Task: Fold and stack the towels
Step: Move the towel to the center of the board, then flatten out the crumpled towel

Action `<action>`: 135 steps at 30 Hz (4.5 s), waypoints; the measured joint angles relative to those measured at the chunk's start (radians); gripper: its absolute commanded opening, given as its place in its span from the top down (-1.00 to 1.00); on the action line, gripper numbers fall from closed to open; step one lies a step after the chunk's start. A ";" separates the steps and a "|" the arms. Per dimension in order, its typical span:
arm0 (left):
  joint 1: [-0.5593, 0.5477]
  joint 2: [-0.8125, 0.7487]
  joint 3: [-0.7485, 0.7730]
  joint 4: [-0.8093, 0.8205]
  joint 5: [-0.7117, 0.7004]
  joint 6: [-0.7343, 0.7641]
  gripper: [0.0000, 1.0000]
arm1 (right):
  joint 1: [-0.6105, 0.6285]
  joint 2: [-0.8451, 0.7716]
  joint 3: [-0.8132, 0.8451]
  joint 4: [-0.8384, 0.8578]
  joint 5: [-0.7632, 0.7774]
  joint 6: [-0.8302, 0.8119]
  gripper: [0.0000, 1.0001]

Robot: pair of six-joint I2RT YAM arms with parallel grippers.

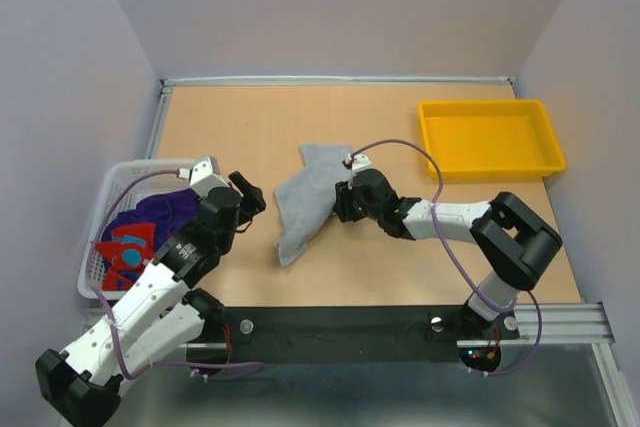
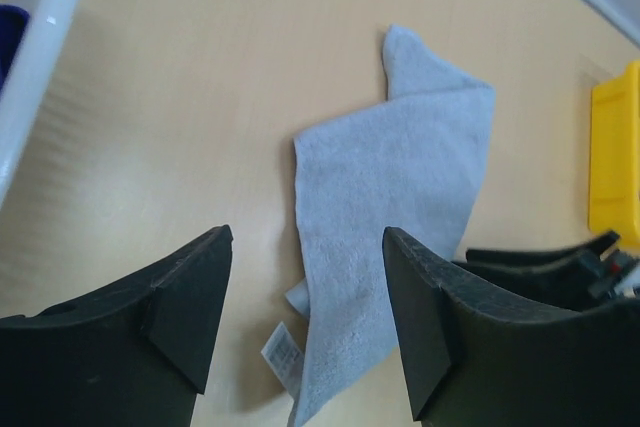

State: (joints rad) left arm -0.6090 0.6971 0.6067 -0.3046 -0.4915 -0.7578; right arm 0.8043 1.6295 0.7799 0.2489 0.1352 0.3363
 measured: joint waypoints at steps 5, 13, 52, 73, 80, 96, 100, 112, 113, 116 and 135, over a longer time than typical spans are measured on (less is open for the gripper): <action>0.000 0.059 -0.017 0.050 0.171 0.044 -0.45 | -0.023 0.093 0.024 -0.007 -0.001 -0.007 0.07; -0.005 0.073 -0.097 0.108 0.399 0.046 -0.49 | -0.122 0.137 0.061 0.015 0.028 -0.011 0.14; -0.261 0.122 -0.205 0.080 0.240 -0.253 -0.15 | -0.217 -0.111 -0.123 -0.055 -0.297 0.144 -0.36; -0.259 0.222 0.249 -0.043 0.124 -0.091 1.00 | -0.194 0.089 -0.066 0.159 -0.316 0.190 0.05; -0.257 0.333 0.428 -0.046 0.085 -0.007 1.00 | -0.194 0.128 -0.052 0.210 -0.329 0.200 0.02; -0.251 0.584 0.653 -0.017 0.149 0.020 1.00 | -0.194 -0.164 -0.248 0.205 -0.238 0.239 -0.36; -0.251 0.745 0.871 0.041 0.240 0.017 1.00 | -0.194 -0.344 -0.280 0.126 -0.097 0.228 -0.41; -0.237 0.549 0.279 0.324 0.249 -0.181 1.00 | -0.194 -0.528 -0.266 -0.138 0.000 0.131 -0.51; -0.230 0.523 0.196 0.328 0.238 -0.204 1.00 | -0.194 -0.519 -0.266 -0.152 -0.012 0.131 -0.51; -0.222 0.488 0.050 0.323 0.222 -0.243 1.00 | -0.194 -0.493 -0.266 -0.188 -0.040 0.132 -0.50; -0.222 0.386 -0.214 0.422 0.296 -0.292 1.00 | -0.194 -0.209 -0.169 -0.238 0.090 0.189 -0.15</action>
State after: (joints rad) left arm -0.8310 1.0836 0.3927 0.1177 -0.1955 -1.0496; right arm 0.6106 1.4208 0.6106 0.0109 0.2256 0.5251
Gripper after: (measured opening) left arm 0.041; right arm 0.599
